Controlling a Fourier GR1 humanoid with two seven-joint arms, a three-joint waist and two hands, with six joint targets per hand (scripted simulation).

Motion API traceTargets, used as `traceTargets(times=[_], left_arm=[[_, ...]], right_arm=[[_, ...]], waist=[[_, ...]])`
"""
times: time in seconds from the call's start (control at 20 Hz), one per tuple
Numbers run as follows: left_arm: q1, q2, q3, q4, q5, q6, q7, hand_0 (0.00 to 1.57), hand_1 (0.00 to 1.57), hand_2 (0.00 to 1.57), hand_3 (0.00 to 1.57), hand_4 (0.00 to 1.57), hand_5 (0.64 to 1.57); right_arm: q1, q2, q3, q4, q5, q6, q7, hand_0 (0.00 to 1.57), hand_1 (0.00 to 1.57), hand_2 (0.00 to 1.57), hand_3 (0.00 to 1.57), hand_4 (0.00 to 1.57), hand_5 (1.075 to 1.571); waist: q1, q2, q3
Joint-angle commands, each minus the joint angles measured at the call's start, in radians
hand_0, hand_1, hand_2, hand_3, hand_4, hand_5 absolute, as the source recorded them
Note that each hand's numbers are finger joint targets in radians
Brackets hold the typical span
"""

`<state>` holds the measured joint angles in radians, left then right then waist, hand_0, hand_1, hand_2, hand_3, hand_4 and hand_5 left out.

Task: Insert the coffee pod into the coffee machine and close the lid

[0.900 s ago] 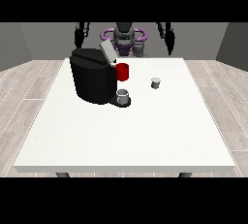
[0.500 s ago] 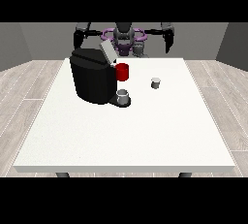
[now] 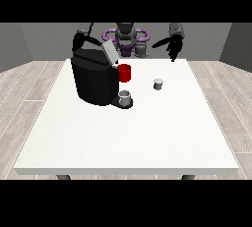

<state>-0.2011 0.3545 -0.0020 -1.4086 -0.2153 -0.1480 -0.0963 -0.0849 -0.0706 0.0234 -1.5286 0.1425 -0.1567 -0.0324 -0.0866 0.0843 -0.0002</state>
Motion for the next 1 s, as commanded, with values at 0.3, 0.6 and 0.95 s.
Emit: traceTargets(times=[0.3,0.6,0.95], left_arm=[[-0.211,0.110,0.028,0.255,-0.121,-0.036,0.045,0.00,0.00,0.00,0.00,0.00,1.571],[-0.314,0.152,0.061,0.426,-0.155,-0.064,-0.004,0.00,0.00,0.00,0.00,0.00,1.571],[-0.366,0.104,0.006,0.488,-0.285,0.038,-0.038,0.00,0.00,0.42,0.00,0.00,1.571]], right_arm=[[-0.085,0.047,0.071,-0.027,0.049,-0.015,0.055,0.00,0.00,0.00,0.00,0.00,1.571],[-0.128,0.049,0.083,-0.030,0.050,0.008,0.093,0.00,0.00,0.00,0.00,0.00,1.571],[-0.212,0.033,0.000,0.094,0.018,0.002,0.049,0.00,0.00,0.00,0.00,0.00,1.571]], waist=[[-0.109,0.122,-0.0003],[-0.131,0.187,-0.0004],[-0.065,0.213,0.0001]])
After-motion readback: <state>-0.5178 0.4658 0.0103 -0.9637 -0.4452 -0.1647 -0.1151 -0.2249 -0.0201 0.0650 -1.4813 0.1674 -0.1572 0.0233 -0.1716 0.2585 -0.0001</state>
